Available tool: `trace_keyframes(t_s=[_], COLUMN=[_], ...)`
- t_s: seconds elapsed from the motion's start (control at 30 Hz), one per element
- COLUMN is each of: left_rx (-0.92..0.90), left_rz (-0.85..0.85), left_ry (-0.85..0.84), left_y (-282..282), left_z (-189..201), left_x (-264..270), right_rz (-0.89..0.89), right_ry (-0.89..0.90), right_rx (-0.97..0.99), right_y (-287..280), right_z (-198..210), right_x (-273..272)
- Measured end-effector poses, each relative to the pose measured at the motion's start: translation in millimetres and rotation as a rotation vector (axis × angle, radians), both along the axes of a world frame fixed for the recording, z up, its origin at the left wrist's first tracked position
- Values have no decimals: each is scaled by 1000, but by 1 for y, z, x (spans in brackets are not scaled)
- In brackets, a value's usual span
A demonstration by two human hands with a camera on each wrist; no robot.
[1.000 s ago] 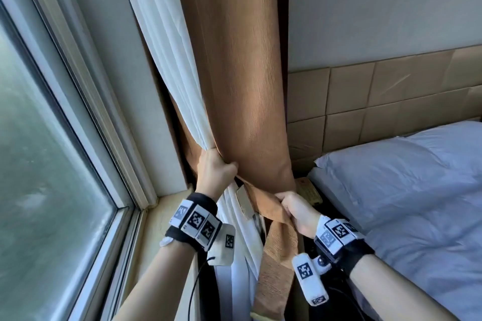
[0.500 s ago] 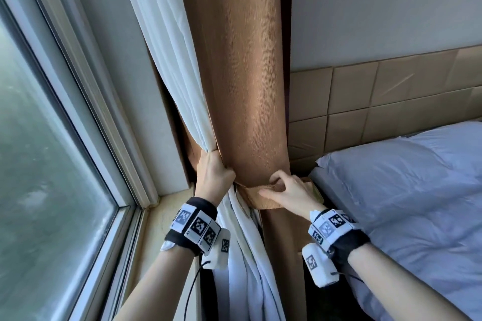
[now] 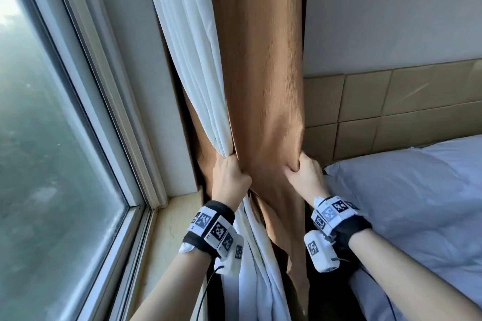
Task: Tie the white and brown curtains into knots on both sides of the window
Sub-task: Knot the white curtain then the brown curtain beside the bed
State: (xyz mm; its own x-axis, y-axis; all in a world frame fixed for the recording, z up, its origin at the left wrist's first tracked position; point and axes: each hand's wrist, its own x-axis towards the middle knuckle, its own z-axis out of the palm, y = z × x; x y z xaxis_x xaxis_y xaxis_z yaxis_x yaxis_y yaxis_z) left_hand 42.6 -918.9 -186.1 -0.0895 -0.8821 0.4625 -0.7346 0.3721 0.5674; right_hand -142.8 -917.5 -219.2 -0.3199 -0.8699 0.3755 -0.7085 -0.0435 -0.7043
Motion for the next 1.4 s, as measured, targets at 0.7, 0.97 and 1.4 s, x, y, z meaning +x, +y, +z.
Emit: trace_keyframes(t_s=[0.7, 0.97, 1.4], left_rx=[-59, -60, -44], left_rz=[36, 31, 49], left_ry=[-89, -165, -142], left_y=[-6, -10, -18], left_z=[-1, -6, -10], left_x=[-6, 1, 3], right_rz=[587, -9, 44], right_ry=[415, -211, -126], right_rx=[383, 160, -37], right_y=[9, -48, -30], right_z=[-13, -8, -9], right_x=[34, -39, -3])
